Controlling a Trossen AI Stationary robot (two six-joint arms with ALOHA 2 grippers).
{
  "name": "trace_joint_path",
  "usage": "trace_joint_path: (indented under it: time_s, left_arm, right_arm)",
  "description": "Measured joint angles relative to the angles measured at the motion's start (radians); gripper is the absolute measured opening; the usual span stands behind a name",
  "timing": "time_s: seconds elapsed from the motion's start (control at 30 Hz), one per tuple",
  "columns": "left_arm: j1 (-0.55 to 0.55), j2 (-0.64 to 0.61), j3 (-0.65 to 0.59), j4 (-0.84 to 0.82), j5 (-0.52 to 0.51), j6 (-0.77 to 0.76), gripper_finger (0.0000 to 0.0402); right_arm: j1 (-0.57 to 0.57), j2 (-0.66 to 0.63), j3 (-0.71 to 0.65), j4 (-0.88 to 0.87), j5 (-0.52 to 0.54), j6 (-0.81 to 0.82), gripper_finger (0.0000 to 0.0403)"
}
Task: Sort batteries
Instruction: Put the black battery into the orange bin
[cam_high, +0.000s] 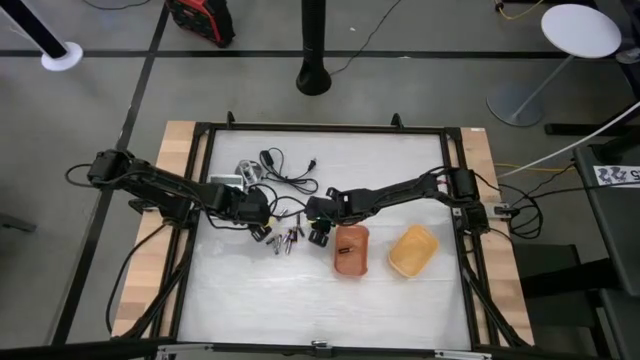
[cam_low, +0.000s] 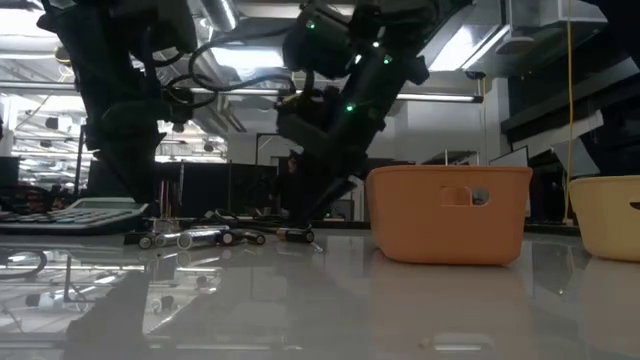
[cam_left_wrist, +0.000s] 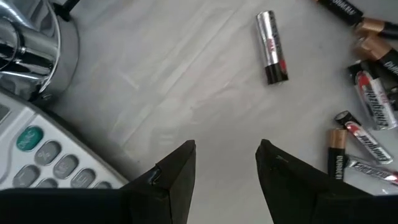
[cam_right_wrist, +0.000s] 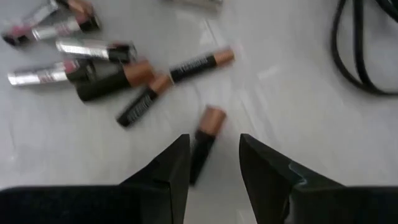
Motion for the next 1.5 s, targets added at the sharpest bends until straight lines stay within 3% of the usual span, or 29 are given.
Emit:
trace_joint_path:
  time_s: [0.5,0.83,1.0,1.5]
  left_arm:
    - [0.000,0.000,0.000,-0.010,0.001,0.000,0.0157]
    - [-0.001,0.001,0.000,-0.011,0.001,0.000,0.0157]
    - [-0.001,0.001,0.000,-0.011,0.001,-0.008,0.0157]
    - [-0.001,0.001,0.000,-0.032,0.018,-0.008,0.0157]
  right_arm:
    - [-0.002,0.048,0.001,0.003,-0.021,-0.002,0.0129]
    - [-0.002,0.048,0.001,-0.001,-0.026,-0.035,0.0018]
    - [-0.002,0.047,0.011,-0.016,-0.026,-0.040,0.0020]
    - [-0.001,0.053,0.308,-0.441,-0.028,-0.158,0.0019]
